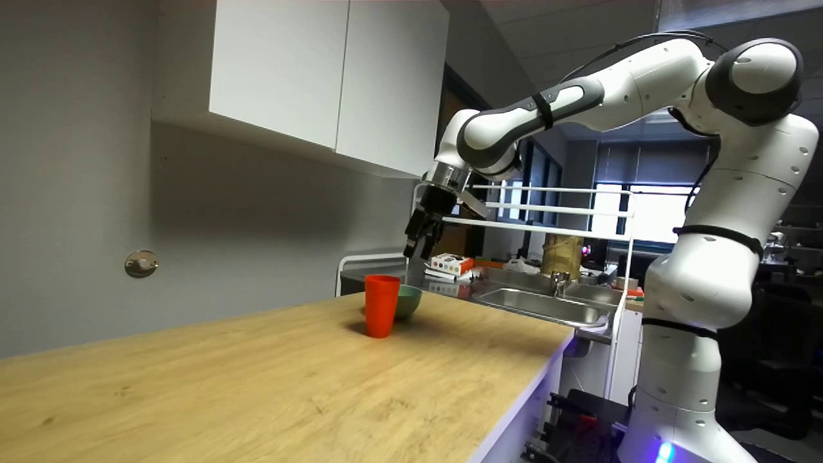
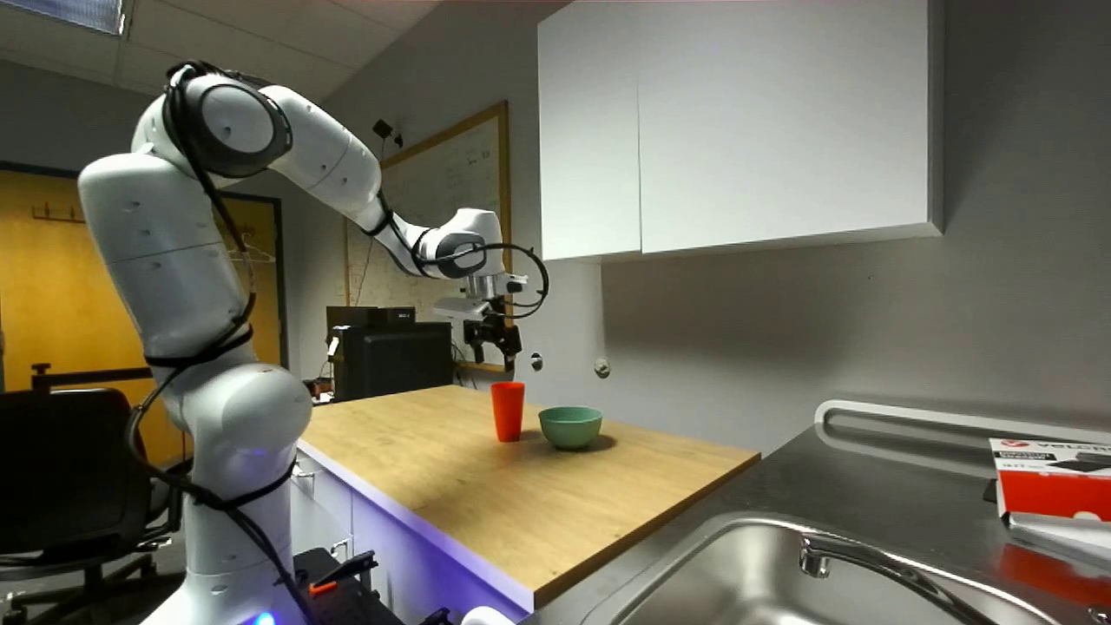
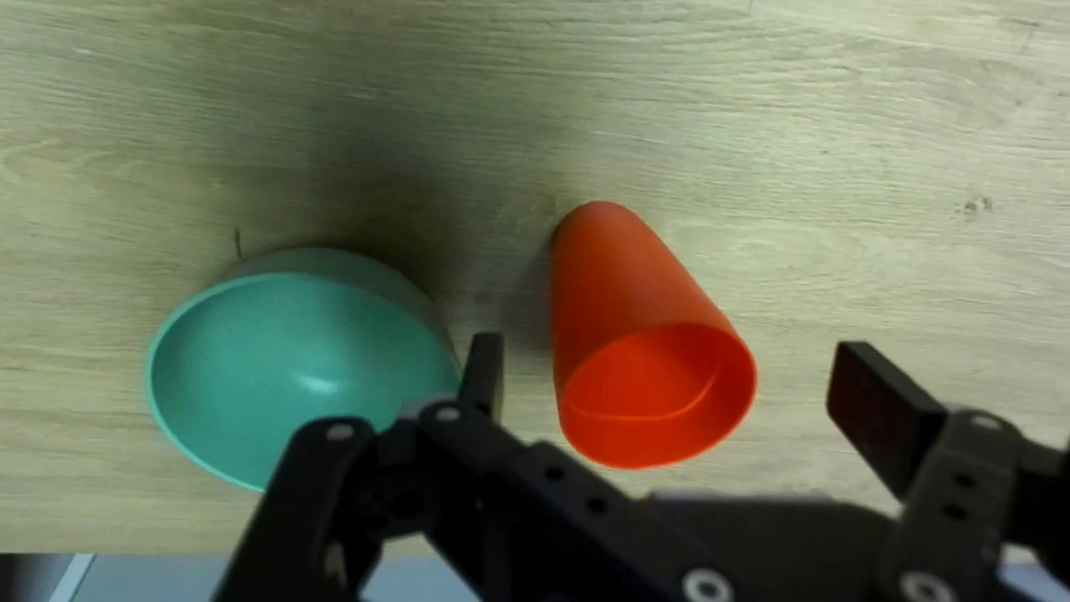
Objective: Pour the contents in the cup into the bowl.
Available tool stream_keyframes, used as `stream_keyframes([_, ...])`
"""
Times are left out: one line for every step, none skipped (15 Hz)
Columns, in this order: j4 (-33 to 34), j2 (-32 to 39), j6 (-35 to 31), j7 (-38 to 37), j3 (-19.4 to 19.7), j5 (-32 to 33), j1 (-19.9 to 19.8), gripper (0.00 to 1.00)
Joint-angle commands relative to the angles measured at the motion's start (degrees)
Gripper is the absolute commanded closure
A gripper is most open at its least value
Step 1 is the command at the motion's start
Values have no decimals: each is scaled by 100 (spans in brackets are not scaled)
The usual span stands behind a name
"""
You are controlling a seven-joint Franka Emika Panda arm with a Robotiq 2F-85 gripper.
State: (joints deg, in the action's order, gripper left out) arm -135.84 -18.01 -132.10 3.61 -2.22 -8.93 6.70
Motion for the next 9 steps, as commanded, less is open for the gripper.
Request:
stream_keyframes([531, 569, -11, -58, -225, 149, 62, 0])
stream_keyframes([653, 731, 0, -60, -293, 183, 93, 0])
stream_keyframes([762, 861, 32, -68, -349, 207, 116, 0])
stream_keyframes([876, 1025, 39, -84, -411, 252, 135, 0])
stream_keyframes([980, 1150, 66, -83, -459, 282, 157, 0])
stream_keyframes([1091, 1304, 75, -92, -509, 337, 176, 0])
stream_keyframes([1195, 1437, 93, -89, -548, 380, 191, 0])
stream_keyframes([1299, 1570, 106, -83, -577, 429, 207, 0])
stream_keyframes([1406, 1701, 122, -75, -593, 462, 223, 0])
